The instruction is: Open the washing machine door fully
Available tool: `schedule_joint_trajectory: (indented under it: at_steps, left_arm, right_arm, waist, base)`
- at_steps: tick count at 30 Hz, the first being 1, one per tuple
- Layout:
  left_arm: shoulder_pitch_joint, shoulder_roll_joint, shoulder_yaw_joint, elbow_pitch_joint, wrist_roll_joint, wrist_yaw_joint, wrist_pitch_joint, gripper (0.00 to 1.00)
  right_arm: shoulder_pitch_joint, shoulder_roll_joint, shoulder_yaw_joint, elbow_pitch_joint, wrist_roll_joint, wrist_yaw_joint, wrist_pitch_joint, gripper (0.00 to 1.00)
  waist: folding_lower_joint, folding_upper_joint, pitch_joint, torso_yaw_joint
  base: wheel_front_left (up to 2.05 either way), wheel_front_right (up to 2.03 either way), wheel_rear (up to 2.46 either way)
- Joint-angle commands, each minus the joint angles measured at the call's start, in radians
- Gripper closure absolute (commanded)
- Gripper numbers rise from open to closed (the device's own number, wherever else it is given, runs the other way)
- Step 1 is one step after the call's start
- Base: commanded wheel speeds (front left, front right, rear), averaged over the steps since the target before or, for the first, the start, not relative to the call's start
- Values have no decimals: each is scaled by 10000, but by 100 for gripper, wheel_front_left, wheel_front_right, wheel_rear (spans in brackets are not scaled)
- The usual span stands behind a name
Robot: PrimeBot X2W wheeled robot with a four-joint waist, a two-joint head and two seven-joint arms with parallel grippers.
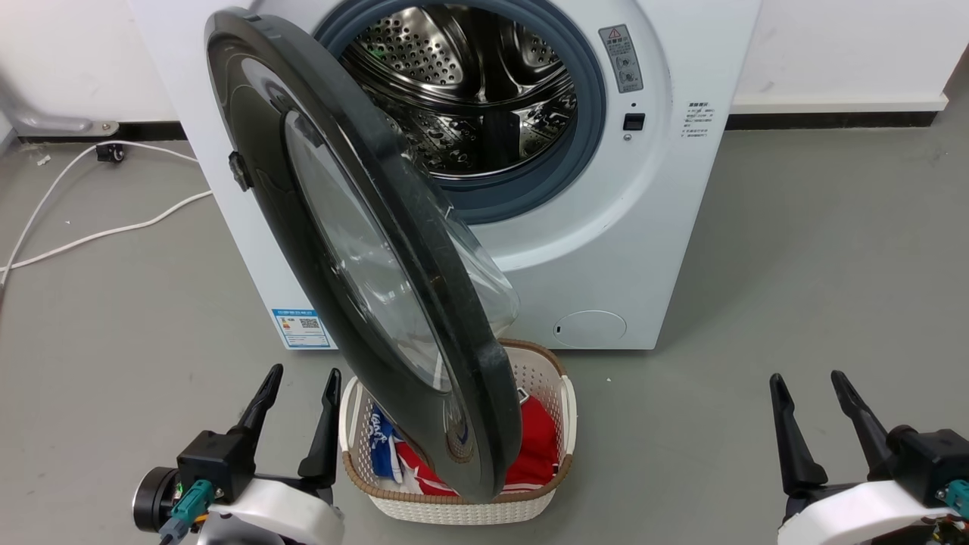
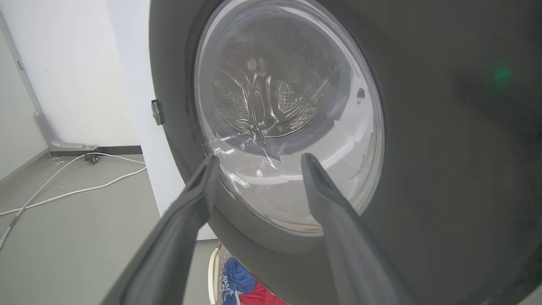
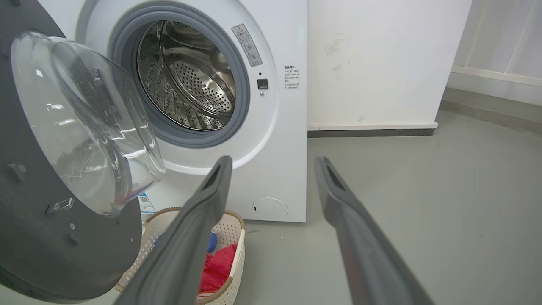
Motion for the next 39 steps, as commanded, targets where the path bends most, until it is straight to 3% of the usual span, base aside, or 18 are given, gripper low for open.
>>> schedule_joint_trajectory:
  at_steps: [1, 12, 13, 14, 15, 26, 39]
  left_arm:
    - [-108, 52, -14, 13, -50, 36, -23, 0]
    - [-108, 95, -34, 42, -118, 132, -23, 0]
    - [-109, 100, -33, 35, -131, 130, -23, 53]
    - [-116, 110, -30, 14, -132, 128, -23, 82]
    - [-121, 115, -36, 5, -137, 134, -23, 100]
    - [-536, 141, -87, -352, -198, 225, 18, 100]
    - [-2694, 52, -123, -2755, 36, 626, 357, 100]
  right_arm:
    - [-87, 32, 16, 26, 21, -2, -45, 0]
    - [-127, 33, 119, 33, -50, -1, 30, 0]
    - [-140, 35, 129, 30, -52, -1, 31, 0]
    - [-152, 35, 135, 27, -65, -1, 27, 0]
    - [-160, 34, 146, 27, -68, -2, 20, 0]
    - [-218, 34, 156, 63, -87, -2, -24, 0]
    - [-261, 33, 118, 146, -19, -2, -215, 0]
  waist:
    - [0, 0, -1, 7]
    - [0, 0, -16, 24]
    - [0, 0, -10, 18]
    - [0, 0, -5, 13]
    - [0, 0, 0, 13]
    - [0, 0, 51, 6]
    - [0, 0, 3, 99]
  base:
    - [0, 0, 0]
    - [0, 0, 0]
    - [0, 0, 0]
    - [0, 0, 0]
    - [0, 0, 0]
    - [0, 0, 0]
    - [0, 0, 0]
